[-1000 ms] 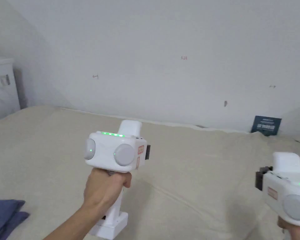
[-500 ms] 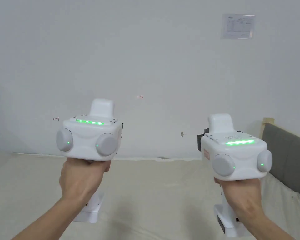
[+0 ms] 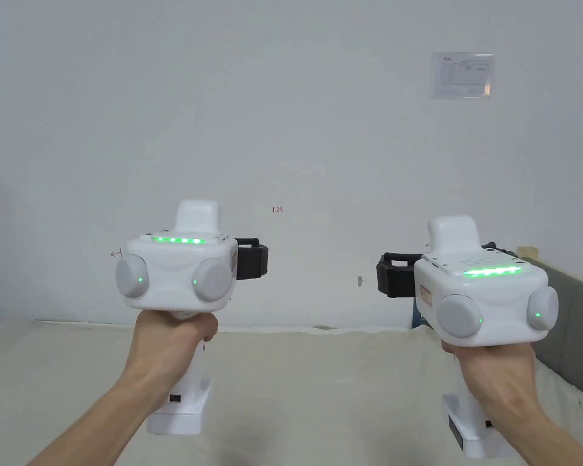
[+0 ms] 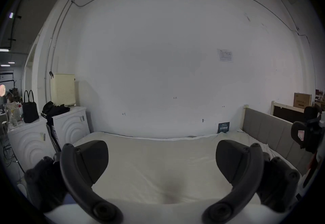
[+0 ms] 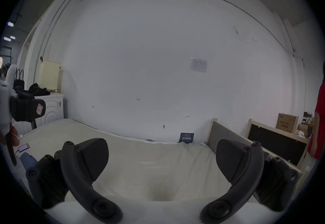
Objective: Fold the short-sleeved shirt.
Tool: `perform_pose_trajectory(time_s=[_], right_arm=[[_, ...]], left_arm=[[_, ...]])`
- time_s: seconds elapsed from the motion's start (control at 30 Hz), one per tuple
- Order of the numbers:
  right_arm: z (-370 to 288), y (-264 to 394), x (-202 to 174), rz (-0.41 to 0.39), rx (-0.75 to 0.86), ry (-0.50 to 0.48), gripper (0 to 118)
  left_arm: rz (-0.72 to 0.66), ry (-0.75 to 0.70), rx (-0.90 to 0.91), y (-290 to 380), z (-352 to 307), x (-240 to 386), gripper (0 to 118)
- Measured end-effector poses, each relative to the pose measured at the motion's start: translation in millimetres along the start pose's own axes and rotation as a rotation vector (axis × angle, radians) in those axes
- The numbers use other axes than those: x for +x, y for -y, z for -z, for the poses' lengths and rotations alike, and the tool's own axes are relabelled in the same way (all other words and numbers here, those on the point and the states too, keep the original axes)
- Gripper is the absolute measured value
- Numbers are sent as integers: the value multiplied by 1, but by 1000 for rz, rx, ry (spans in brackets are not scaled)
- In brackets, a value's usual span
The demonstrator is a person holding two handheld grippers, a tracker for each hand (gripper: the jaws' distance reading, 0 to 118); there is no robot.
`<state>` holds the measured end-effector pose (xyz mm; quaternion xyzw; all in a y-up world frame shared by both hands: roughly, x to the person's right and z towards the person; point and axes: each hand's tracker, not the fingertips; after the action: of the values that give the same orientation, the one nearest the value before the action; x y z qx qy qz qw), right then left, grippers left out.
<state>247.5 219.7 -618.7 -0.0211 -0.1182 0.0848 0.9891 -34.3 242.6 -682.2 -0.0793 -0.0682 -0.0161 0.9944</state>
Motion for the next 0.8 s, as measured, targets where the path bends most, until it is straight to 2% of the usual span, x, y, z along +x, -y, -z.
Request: perform_pose_trajectory(time_s=[0.03, 0.17, 0.27, 0.33, 0.4, 0.5, 0.67, 0.8], right_arm=[[0, 0, 0, 13, -5, 0, 118], [0, 1, 12, 97, -33, -15, 118], [6, 3, 19, 89, -51, -19, 118], [3, 3, 22, 93, -49, 16, 118], [1, 2, 24, 99, -45, 11, 118], [-6, -4, 24, 102, -44, 6, 118], [-13, -12, 18, 82, -37, -15, 118], [-10, -16, 19, 90, -35, -17, 118]], left_arm=[[-12, 3, -9, 3, 20, -10, 118], [-13, -72, -36, -3, 10, -6, 118], [-13, -34, 31, -9, 3, -10, 118], [2, -48, 5, -13, -22, 0, 118], [6, -60, -18, -12, -34, 5, 118], [-13, -41, -60, -22, -14, 1, 118], [-22, -39, -28, -24, 0, -7, 118], [50, -181, -70, -17, -10, 6, 118]])
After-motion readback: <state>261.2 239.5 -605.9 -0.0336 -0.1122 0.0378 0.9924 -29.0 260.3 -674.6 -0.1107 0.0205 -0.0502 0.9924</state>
